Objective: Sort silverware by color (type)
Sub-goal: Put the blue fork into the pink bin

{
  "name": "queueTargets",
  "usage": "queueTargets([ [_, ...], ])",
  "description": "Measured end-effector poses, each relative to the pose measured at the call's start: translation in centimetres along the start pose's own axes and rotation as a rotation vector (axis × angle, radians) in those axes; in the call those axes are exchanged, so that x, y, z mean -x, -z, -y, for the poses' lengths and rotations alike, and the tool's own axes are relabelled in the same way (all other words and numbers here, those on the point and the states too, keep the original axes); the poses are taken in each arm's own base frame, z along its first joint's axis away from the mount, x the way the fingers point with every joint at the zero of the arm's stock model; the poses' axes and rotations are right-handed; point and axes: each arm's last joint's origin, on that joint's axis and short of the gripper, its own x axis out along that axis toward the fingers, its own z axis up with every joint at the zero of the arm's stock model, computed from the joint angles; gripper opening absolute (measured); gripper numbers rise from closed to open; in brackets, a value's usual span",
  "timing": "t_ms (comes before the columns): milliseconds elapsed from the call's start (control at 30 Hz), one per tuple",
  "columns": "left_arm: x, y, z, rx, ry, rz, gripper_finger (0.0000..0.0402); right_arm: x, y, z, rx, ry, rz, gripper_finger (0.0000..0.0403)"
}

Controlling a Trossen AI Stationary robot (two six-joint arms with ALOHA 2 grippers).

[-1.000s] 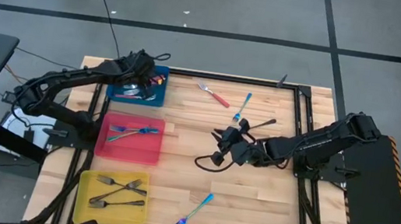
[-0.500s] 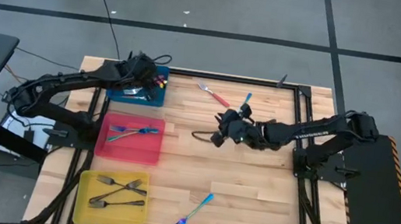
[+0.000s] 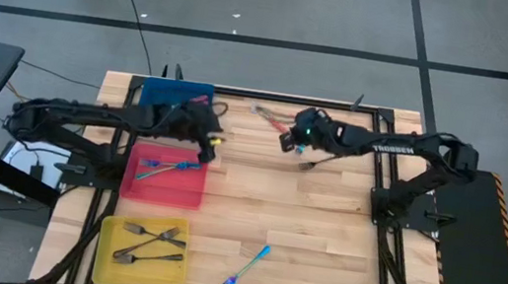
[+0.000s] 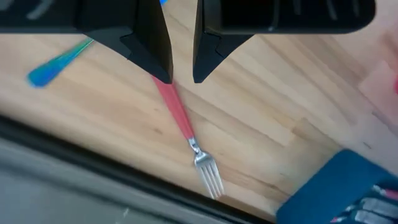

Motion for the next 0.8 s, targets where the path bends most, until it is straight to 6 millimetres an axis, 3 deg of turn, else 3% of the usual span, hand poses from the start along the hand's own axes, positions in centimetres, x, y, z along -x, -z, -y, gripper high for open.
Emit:
queueTargets([
  [233, 1.0, -1.0, 4.9, -0.083, 0.172, 0.149, 0.0137, -1.2, -1.7, 3.7, -0.176, -0.016, -0.067, 0.0071],
  [433, 2.0, -0.6, 8.0, -0.171, 0.273, 0.178, 0.0137, -1.5, -2.4, 6.6, -0.263, -0.013, -0.188, 0.0071],
  [667, 2.8, -0.5, 9.8, -0.261, 0.332, 0.224, 0.0137, -0.5, -4.7, 8.2, -0.329, 0.070, -0.228, 0.0071],
  [800, 2.9, -0.6, 10.0, -0.281, 0.337, 0.243, 0.0137, -0.3, -4.6, 8.3, -0.378, 0.100, -0.249, 0.0071],
])
